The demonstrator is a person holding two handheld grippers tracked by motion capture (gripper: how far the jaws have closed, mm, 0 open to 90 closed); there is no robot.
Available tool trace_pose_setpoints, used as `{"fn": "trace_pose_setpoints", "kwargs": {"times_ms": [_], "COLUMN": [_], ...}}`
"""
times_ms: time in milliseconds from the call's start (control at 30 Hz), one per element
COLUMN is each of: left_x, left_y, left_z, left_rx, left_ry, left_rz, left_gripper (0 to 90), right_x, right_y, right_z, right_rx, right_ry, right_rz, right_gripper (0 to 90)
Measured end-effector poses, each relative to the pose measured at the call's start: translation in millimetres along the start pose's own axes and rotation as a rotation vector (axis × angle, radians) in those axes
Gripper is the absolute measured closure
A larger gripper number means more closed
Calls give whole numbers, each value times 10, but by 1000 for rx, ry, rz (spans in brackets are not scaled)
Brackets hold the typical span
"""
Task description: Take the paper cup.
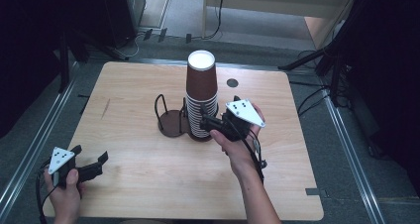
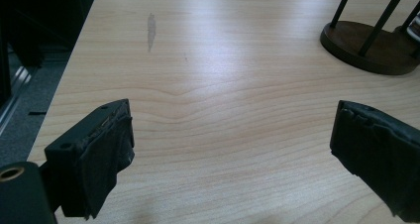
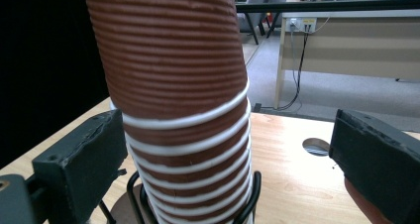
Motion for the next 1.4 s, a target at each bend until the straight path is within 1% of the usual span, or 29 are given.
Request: {"fn": "trace_pose_setpoints", "kwargs": {"times_ms": [100,267,400,500,800,933,1033,1367,1400], "left_x": [1,1,3,1,2,4,2,8,9], "left_y": [0,-1,-1,-1,-1,-1,0,0,0], "left_z": [0,2,8,6,7,7,8,5,5], "left_rx": [0,-2,-9,-6,-7,-9,-7,-9,-9], "left_ry": [1,1,3,1,1,1,1,4,3], "left_rz": [-1,3,0,-1,-1,1,3,7,7], "left_gripper": [37,37,37,37,37,37,37,38,37], "right_x": [28,71,109,130,220,268,312,472,487], "right_y": [-46,-88,-121,-144,-202,-226,-238,-208,-206], "right_z": [19,67,118,148,241,278,297,318,322], "right_rx": [-3,11,4,7,19,9,5,20,13], "right_ry": [-1,-15,-21,-24,-59,-55,-40,-2,4], "right_rz": [-7,-9,-14,-15,-6,-6,-9,7,3], "right_gripper": [3,0,0,0,2,4,9,5,5]}}
Point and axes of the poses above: each handheld gripper's, and its own axes: x roughly forward along the jaws, y roughly out of its underside, z roughly to its left, the point moved 5 cm from there along x, roughly forward along the jaws, and after that the axes turned 7 degrees about y, right-handed, at the moved point
